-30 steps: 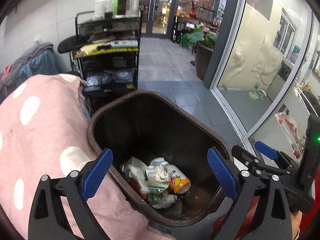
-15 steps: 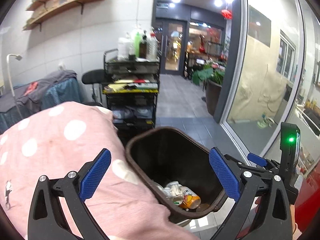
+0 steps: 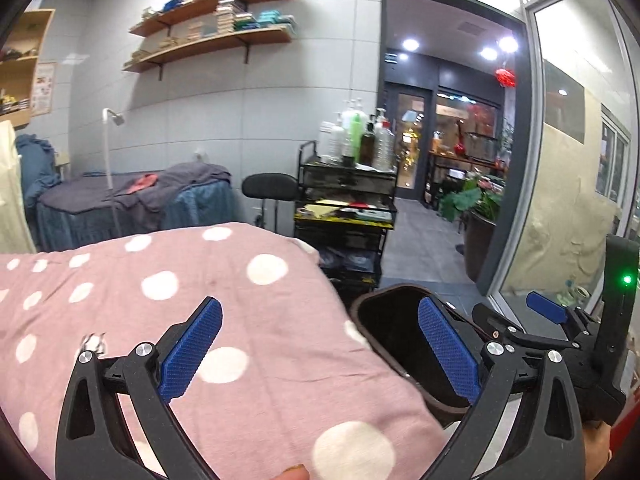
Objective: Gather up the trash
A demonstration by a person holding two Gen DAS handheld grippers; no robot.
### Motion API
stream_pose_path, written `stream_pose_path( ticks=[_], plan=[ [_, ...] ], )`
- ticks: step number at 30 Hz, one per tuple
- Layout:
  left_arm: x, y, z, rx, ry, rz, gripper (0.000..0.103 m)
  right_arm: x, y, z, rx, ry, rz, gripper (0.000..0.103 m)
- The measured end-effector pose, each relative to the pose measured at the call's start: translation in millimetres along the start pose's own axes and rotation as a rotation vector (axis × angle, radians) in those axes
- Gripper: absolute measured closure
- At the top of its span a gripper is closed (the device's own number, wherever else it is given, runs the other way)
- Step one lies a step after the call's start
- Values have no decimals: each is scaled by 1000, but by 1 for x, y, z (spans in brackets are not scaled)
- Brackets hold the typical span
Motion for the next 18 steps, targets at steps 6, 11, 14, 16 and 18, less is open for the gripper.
stream_pose_path(
  ticks=[6, 11, 14, 16, 18],
  plan=[
    [-38, -36, -2, 99, -13, 125, 6, -51, -16, -9, 24, -53, 82, 6],
    [-68, -63, -12, 140, -40, 218, 6, -81, -30, -20, 42, -95, 119, 6],
    [-82, -77, -19, 157, -64, 267, 6, -96, -41, -26, 52, -107, 153, 6],
    [-91, -84, -23, 157, -84, 293, 6, -104, -49, -31, 60, -110, 173, 6],
    [-96, -90, -27, 157, -103, 308, 6, -111, -55, -36, 62, -112, 193, 6]
  ],
)
Point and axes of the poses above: each gripper's, at about its wrist camera, not at the fingertips, and y roughly the way its jaws point, x to its right, z to its top, the point moved 10 cm from there along y, roughly the way its jaws point, and after that the axes turned 4 degrees about -y, right-handed, at the moved point
